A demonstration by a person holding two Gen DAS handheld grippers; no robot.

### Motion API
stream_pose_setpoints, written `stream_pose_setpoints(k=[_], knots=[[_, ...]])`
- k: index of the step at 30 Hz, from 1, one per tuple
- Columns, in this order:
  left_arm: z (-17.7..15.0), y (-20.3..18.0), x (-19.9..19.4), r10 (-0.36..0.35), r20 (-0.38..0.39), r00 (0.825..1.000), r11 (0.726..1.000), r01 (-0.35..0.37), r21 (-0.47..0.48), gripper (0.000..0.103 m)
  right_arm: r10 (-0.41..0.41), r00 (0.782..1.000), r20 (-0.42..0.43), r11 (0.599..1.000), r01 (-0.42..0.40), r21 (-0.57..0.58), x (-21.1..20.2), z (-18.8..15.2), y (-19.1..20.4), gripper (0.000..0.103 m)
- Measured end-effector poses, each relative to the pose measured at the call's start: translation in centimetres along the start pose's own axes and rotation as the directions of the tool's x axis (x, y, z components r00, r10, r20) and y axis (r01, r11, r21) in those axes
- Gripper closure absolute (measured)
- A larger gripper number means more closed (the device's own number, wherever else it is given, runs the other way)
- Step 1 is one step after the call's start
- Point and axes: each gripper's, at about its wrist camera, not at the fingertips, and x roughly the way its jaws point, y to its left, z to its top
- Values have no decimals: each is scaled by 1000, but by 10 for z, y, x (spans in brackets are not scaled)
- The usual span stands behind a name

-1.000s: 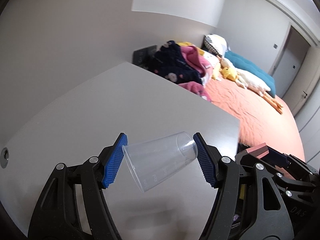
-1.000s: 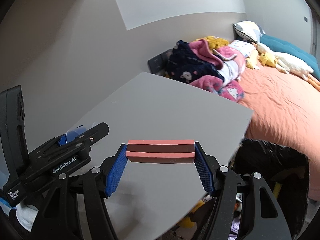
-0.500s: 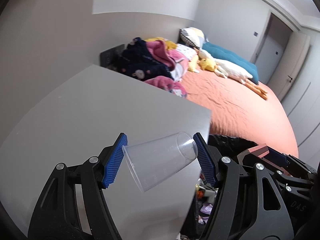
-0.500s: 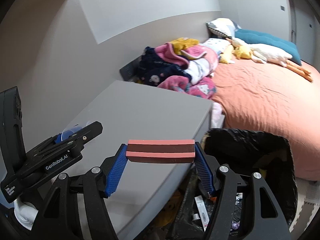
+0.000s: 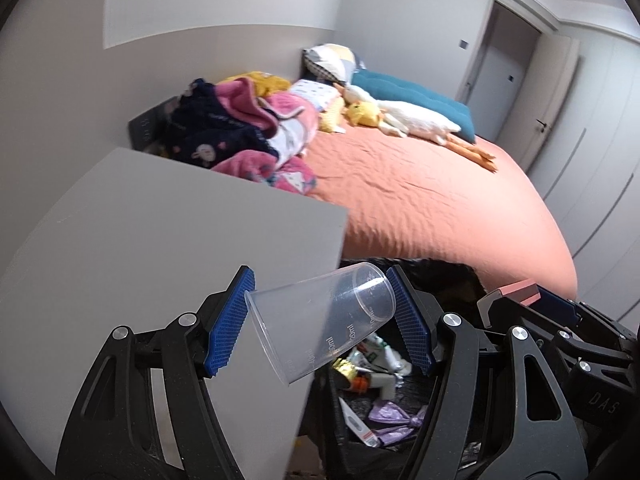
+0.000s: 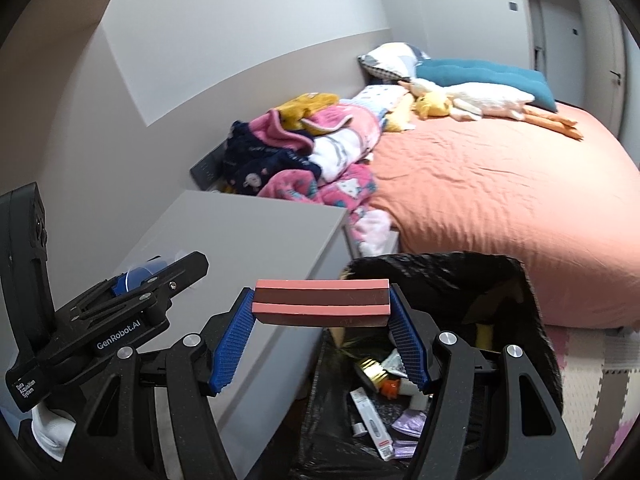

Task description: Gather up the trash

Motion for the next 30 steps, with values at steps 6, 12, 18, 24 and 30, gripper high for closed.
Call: stream_pose_setpoints(k=[6, 12, 18, 24, 30], knots=[[1, -26, 7, -45, -12, 999, 998, 46, 47, 37, -28, 999, 23, 998, 26, 49, -16, -2, -24, 36], [1, -49, 12, -91, -32, 995, 992, 94, 84, 37, -58, 997, 51, 994, 53, 97, -33, -2, -47, 36], [-3, -71, 19, -124, -59, 991, 982, 131, 138, 37, -86, 992, 93, 987, 72, 145, -52, 1, -65, 36], [-7, -90, 22, -150, -81, 985, 966, 164, 202, 6, -154, 980, 126, 974, 130, 185, -66, 5, -76, 18], [-6, -97, 22, -152, -82, 985, 963, 167, 213, 6, -183, 971, 153, 970, 153, 186, -72, 5, -79, 17]])
